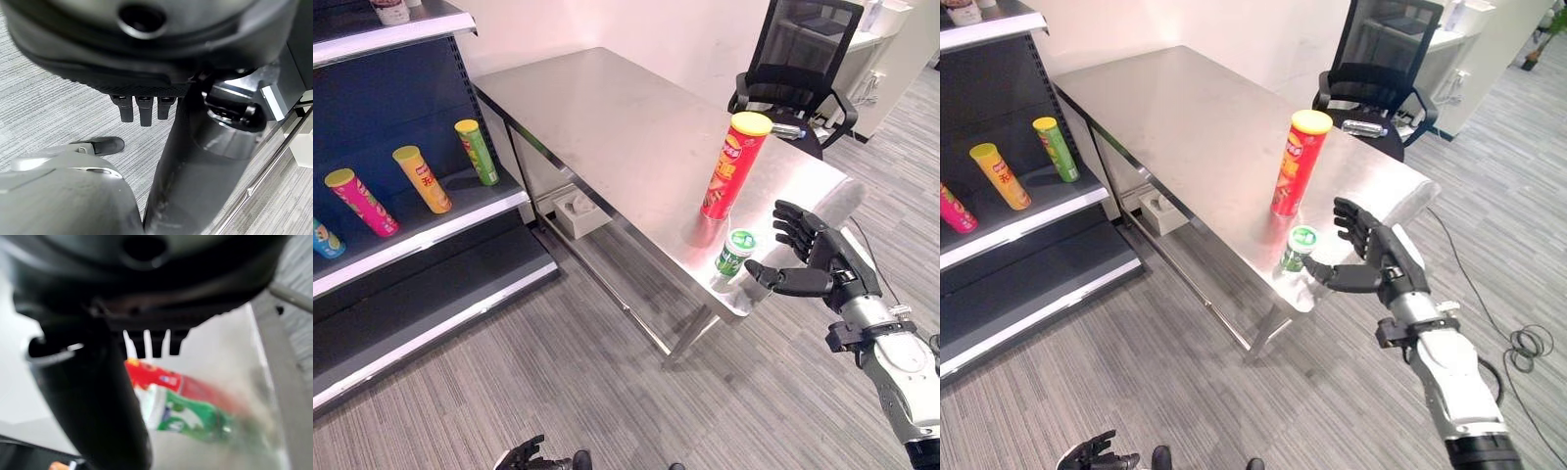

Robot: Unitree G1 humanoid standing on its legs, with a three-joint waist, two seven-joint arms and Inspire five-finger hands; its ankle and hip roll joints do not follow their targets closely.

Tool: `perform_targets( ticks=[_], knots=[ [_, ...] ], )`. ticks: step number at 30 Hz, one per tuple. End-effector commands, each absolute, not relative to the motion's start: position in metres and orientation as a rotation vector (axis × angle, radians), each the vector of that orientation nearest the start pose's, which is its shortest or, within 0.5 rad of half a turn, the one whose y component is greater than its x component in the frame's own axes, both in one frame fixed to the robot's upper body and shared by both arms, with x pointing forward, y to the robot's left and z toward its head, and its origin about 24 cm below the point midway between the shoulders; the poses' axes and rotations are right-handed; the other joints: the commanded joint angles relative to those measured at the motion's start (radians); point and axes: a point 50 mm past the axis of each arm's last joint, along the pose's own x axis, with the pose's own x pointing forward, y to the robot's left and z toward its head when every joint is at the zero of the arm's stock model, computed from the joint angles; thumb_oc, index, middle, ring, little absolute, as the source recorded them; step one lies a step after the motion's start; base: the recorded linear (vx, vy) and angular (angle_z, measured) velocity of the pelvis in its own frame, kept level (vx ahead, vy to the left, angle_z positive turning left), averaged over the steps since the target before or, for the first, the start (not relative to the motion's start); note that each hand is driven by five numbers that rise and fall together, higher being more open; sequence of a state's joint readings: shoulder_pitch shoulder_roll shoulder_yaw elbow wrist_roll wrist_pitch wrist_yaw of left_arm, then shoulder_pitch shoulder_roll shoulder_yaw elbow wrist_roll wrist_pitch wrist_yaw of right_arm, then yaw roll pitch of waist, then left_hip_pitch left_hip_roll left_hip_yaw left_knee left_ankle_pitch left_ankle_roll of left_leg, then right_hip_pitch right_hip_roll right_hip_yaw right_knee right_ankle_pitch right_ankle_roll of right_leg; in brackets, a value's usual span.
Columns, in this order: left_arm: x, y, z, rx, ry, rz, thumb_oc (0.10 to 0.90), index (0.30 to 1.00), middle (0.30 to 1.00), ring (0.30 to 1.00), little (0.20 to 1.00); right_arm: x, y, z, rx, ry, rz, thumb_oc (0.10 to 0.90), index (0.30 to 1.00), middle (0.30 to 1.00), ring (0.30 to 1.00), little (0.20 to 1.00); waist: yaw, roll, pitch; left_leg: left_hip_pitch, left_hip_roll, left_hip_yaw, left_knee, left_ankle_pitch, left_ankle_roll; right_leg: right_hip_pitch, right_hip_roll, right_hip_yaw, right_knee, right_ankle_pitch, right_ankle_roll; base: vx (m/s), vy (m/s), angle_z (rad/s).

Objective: Put the goods on the table back onto the shelves and tidy them up.

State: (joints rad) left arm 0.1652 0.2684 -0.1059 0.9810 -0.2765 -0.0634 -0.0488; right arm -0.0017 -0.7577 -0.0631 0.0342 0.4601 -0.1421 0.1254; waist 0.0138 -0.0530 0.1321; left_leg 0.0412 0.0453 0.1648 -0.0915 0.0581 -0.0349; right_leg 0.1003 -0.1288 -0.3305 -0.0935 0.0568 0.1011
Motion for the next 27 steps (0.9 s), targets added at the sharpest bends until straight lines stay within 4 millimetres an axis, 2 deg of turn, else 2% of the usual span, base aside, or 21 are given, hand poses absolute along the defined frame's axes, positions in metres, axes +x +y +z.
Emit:
perform_targets(
  ticks=[1,5,7,10,17,27],
  knots=[
    [0.100,0.236,-0.147,0.031,0.997,0.130,0.800,0.900,0.900,0.900,0.900,0.262,-0.291,0.171,-0.395,-0.355,0.048,0.800,0.900,0.900,0.900,0.900,0.033,0.013,-0.038,0.038,0.077,-0.037,0.004,-0.033,-0.071,0.015,-0.083,-0.021,0.006,0.028,0.096,0.00,0.000,0.00],
    [0.100,0.236,-0.146,0.040,1.000,0.124,0.800,0.900,0.900,0.900,0.900,0.273,-0.289,0.152,-0.375,-0.287,0.027,0.800,0.900,0.900,0.900,0.900,0.047,0.015,-0.033,0.034,0.078,-0.040,0.004,-0.030,-0.072,0.015,-0.084,-0.027,0.006,0.028,0.096,0.00,-0.001,0.01],
    [0.100,0.236,-0.146,0.040,1.000,0.125,0.800,0.900,0.900,0.900,0.900,0.274,-0.289,0.152,-0.375,-0.288,0.028,0.800,0.900,0.900,0.900,0.900,0.046,0.015,-0.033,0.034,0.078,-0.040,0.004,-0.030,-0.072,0.015,-0.084,-0.027,0.006,0.028,0.096,0.00,-0.002,0.05],
    [0.098,0.238,-0.147,0.039,1.007,0.142,0.800,0.900,0.900,0.900,0.900,0.289,-0.287,0.136,-0.356,-0.230,-0.021,0.800,0.900,0.900,0.900,0.900,0.069,0.017,-0.031,0.034,0.080,-0.049,0.004,-0.030,-0.073,0.021,-0.081,-0.035,0.006,0.021,0.092,0.00,-0.004,0.03],
    [0.094,0.238,-0.149,0.041,1.028,0.152,0.800,0.900,0.900,0.900,0.900,0.300,-0.282,0.128,-0.346,-0.203,-0.037,0.800,0.900,0.900,0.900,0.900,0.083,0.014,-0.030,0.031,0.083,-0.059,0.004,-0.027,-0.075,0.025,-0.076,-0.044,0.006,0.017,0.090,0.00,0.002,0.03],
    [0.097,0.238,-0.148,0.041,1.016,0.153,0.800,0.900,0.900,0.900,0.900,0.307,-0.269,0.134,-0.376,-0.204,0.041,0.800,0.900,0.900,0.900,0.900,0.101,0.008,-0.030,0.026,0.084,-0.080,0.004,-0.021,-0.079,0.039,-0.072,-0.063,0.006,0.010,0.085,0.01,-0.002,0.06]
  ],
)
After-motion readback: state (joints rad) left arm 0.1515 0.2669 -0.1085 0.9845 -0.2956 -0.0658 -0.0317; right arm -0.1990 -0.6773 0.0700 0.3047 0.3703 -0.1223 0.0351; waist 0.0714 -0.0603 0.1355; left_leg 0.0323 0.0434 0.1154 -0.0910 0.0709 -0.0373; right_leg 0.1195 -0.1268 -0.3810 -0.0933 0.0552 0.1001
